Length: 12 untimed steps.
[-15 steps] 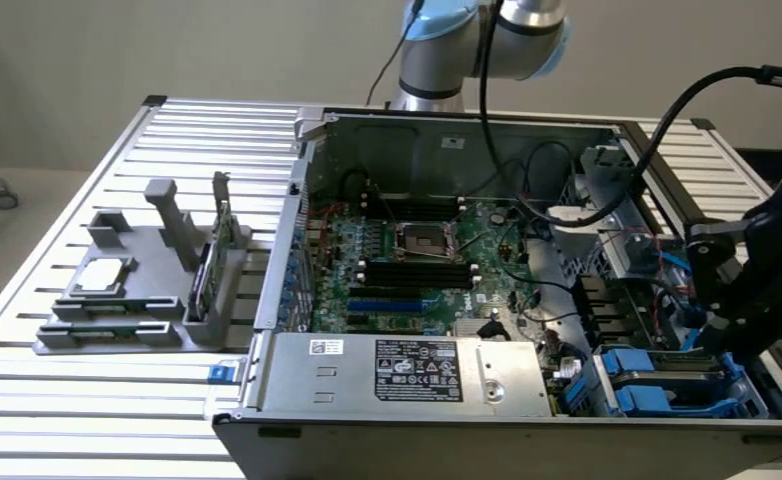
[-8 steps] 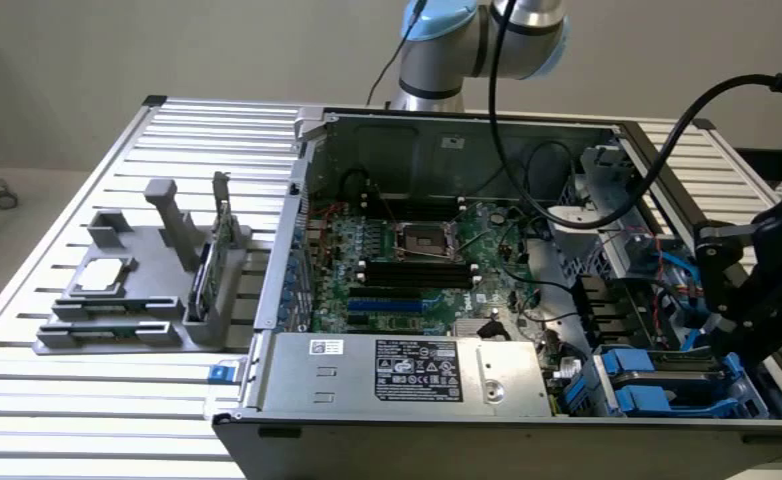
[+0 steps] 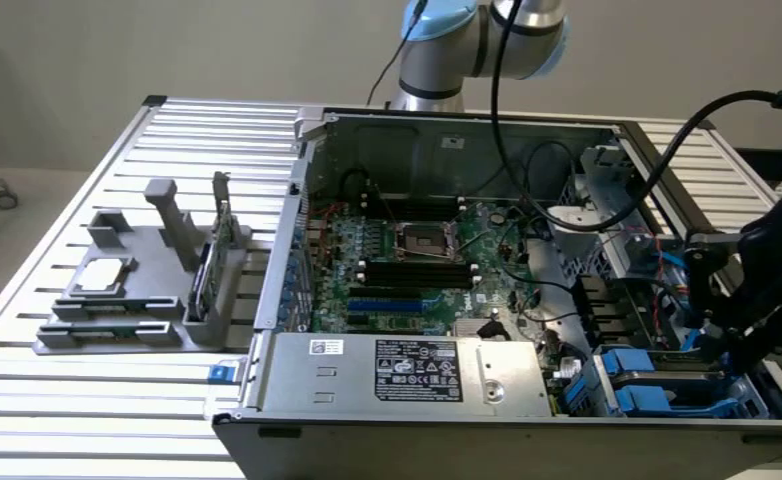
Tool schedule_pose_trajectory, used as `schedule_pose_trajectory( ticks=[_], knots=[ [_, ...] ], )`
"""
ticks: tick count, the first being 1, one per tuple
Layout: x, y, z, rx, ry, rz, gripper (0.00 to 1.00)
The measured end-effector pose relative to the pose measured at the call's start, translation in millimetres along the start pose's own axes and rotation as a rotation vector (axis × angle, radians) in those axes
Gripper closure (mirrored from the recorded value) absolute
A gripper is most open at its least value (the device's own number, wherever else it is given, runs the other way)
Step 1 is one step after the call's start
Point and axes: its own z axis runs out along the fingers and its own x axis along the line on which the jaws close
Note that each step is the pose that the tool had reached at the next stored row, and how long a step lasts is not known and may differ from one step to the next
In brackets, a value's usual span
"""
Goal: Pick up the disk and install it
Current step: 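Insert the first disk wire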
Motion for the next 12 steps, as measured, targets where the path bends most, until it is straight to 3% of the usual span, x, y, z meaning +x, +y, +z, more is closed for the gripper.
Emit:
schedule_pose_trajectory(
  ticks=[8,12],
  knots=[
    [-3.7,2.9,8.2,-0.0004,0.0048,0.080,0.75],
    [-5.0,3.8,9.8,-0.0054,0.0104,0.113,0.75]
  ],
)
